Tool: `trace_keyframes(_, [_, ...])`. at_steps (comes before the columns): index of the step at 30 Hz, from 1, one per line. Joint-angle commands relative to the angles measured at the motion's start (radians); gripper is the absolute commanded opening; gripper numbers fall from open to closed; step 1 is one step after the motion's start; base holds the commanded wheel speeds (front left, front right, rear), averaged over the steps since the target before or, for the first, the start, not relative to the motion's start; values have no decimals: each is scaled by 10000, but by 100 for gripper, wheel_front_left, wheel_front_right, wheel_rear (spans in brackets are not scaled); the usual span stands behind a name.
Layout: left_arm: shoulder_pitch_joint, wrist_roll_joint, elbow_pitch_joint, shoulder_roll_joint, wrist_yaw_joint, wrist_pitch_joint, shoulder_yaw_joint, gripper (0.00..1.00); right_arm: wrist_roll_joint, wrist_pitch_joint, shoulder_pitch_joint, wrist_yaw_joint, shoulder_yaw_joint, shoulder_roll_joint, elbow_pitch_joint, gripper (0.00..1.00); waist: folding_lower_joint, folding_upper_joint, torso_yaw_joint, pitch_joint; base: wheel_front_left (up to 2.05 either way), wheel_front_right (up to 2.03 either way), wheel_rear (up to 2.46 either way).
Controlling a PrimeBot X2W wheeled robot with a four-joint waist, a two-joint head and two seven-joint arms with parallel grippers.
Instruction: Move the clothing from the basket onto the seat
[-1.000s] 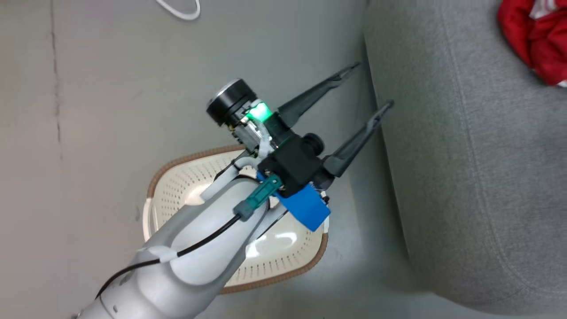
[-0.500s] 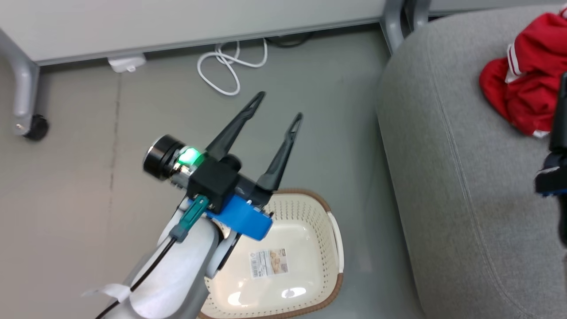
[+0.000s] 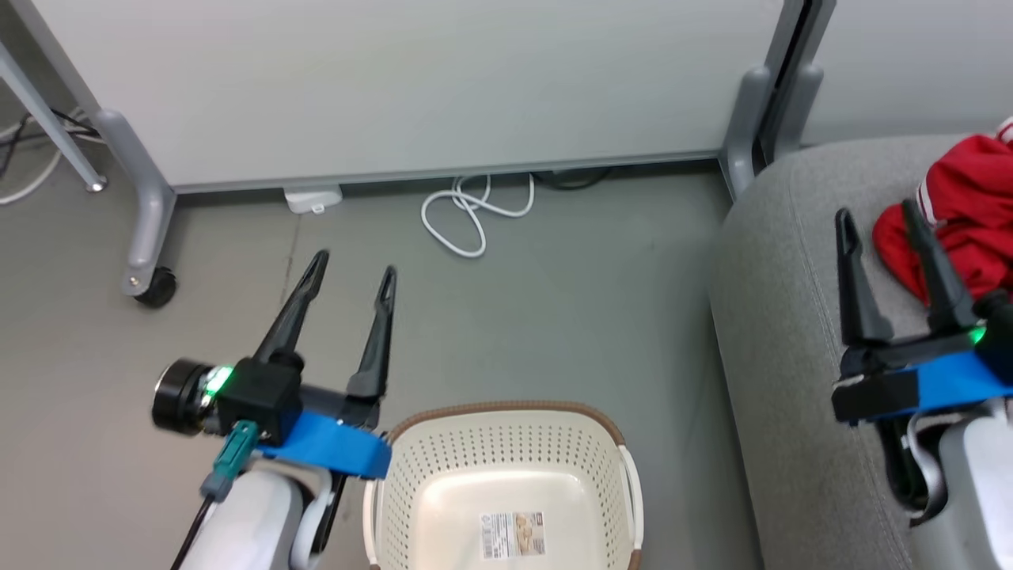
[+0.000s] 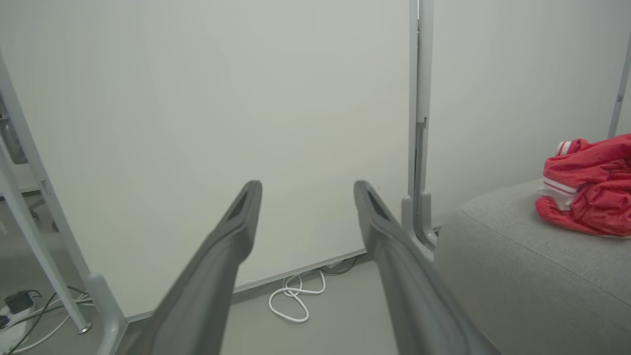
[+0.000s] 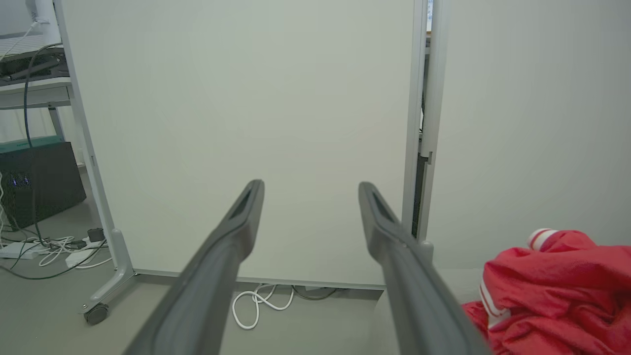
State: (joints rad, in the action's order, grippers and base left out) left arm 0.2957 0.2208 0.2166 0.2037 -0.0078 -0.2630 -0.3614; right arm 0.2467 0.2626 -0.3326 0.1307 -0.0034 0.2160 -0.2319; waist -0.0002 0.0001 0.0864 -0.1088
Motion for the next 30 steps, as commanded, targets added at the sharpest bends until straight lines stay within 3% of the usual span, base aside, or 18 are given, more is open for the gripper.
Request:
trace_keyframes(1, [-231,-28,-49,21,55,-28,132,100,-46,34,253,1,20,-80,74,100,2,-1,-4,109,0,0,0])
trace_keyframes(14, [-2144,-295,-355,-201,129,-26,1629,100,-255,34,2253,1,-93,-841,435,100,2,-1,280,1123,0,0,0])
trace_keyframes(30, [-2957,-742,-436,-619,-202,-26,2264,100,-558,34,3834,1,-295,-1496,1040,100,2,-1,423,1563,0,0,0])
